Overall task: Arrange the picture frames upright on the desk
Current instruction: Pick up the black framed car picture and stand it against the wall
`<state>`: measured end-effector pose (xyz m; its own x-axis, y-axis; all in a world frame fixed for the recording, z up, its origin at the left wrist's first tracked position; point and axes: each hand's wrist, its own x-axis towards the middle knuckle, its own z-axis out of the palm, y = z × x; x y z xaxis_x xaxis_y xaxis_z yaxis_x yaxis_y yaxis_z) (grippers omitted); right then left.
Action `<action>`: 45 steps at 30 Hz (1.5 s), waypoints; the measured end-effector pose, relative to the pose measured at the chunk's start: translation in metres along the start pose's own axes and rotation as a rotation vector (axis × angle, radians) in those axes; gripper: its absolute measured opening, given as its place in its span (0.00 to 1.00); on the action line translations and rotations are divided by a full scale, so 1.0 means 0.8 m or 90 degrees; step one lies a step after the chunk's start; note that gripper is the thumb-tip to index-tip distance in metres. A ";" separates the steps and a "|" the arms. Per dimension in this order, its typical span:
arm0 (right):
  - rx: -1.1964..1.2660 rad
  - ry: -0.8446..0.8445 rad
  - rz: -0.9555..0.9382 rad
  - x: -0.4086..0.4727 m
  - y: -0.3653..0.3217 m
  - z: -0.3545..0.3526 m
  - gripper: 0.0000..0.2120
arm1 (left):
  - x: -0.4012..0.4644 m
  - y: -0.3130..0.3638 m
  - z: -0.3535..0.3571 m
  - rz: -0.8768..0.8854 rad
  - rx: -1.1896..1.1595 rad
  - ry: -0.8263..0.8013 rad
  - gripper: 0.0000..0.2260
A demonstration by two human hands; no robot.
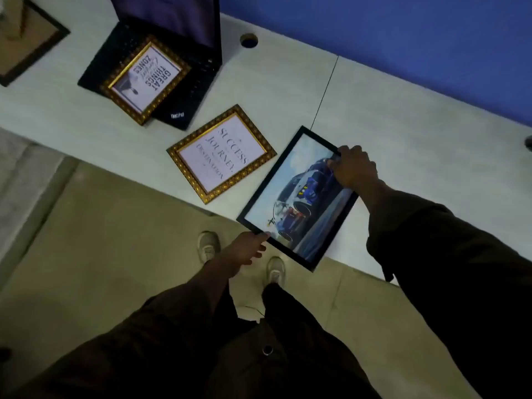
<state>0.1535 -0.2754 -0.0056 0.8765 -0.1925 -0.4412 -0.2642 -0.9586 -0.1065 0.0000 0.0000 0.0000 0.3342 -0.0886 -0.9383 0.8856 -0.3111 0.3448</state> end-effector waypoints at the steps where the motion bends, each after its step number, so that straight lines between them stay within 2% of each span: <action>1: -0.018 0.017 -0.013 -0.002 0.002 0.000 0.27 | 0.001 -0.002 0.011 0.002 -0.006 0.000 0.15; 3: -0.038 0.037 -0.023 0.000 0.007 0.000 0.27 | 0.002 -0.004 0.029 0.006 -0.025 0.013 0.12; 7: -0.016 0.007 -0.002 0.001 0.011 0.005 0.28 | 0.007 -0.012 0.050 0.022 -0.145 0.038 0.07; 11: 0.081 0.025 0.073 -0.006 0.014 0.009 0.34 | 0.008 -0.023 0.047 0.037 -0.225 0.112 0.02; 13: 0.130 0.057 0.090 -0.015 0.017 0.006 0.36 | -0.002 -0.027 0.038 0.062 -0.231 0.122 0.05; 17: 0.179 0.108 0.090 -0.026 -0.003 -0.019 0.36 | -0.034 -0.020 0.003 0.142 -0.238 0.154 0.03; 22: 0.229 0.181 0.027 -0.026 -0.076 -0.065 0.36 | -0.072 -0.002 -0.062 0.228 -0.277 0.209 0.04; 26: 0.303 0.198 -0.063 -0.029 -0.166 -0.096 0.33 | -0.097 0.006 -0.133 0.268 -0.325 0.286 0.05; 32: 0.353 0.222 -0.167 -0.038 -0.332 -0.116 0.27 | -0.125 0.007 -0.290 0.312 -0.330 0.371 0.06; 37: 0.392 0.227 -0.235 -0.043 -0.468 -0.121 0.21 | -0.139 0.005 -0.443 0.346 -0.279 0.426 0.11; 40: 0.400 0.247 -0.279 -0.047 -0.542 -0.121 0.15 | -0.152 0.010 -0.536 0.362 -0.259 0.447 0.11; 45: 0.387 0.244 -0.317 -0.036 -0.629 -0.127 0.14 | -0.177 0.038 -0.656 0.401 -0.180 0.506 0.11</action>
<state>0.3020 0.1912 0.1516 0.9932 0.0573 0.1016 0.1129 -0.6929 -0.7122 0.1489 0.4995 0.1565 0.7849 0.5201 -0.3368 0.4876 -0.1830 0.8537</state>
